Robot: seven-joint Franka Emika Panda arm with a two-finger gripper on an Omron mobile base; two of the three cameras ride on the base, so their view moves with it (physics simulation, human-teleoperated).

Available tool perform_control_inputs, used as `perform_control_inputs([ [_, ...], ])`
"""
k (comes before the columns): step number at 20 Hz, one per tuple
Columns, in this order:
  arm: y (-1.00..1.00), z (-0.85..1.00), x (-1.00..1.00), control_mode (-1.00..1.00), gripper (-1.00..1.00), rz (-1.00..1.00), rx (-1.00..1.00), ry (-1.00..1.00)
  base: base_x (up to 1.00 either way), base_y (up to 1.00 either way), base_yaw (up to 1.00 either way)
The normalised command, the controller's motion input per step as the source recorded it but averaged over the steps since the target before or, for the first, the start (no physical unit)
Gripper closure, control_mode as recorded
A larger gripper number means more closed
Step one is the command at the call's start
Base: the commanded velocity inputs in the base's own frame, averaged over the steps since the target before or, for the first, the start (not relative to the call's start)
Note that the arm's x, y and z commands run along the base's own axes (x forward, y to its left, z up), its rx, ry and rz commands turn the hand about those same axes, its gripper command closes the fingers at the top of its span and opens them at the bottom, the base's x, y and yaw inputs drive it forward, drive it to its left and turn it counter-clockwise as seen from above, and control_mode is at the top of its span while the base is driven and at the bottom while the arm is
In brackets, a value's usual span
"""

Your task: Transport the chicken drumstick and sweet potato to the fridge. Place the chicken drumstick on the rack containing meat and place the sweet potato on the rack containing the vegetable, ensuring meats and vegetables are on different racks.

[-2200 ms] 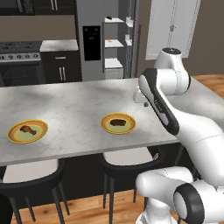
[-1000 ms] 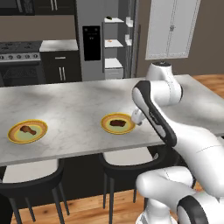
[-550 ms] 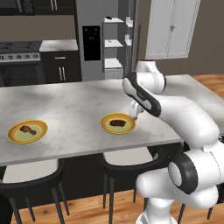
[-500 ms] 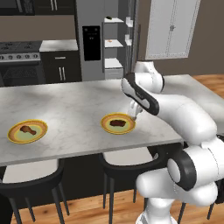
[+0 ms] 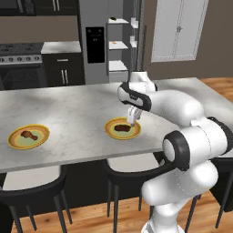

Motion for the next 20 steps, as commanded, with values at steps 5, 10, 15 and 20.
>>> perform_control_inputs([
  [5, 0.12, -0.5, 0.65, -1.0, -1.0, 0.0, 0.0, 0.02, 0.0, 0.0, 0.0],
  [10, 0.02, -0.48, 0.63, -1.0, -1.0, 0.0, 0.0, 0.02, 0.0, 0.0, 0.0],
  [15, 0.06, -0.35, 0.67, -1.0, -1.0, 0.0, 0.0, 0.02, 0.0, 0.0, 0.0],
  [20, 0.0, -0.26, 0.58, -1.0, -1.0, 0.01, 0.0, 0.0, 0.0, 0.0, 0.0],
])
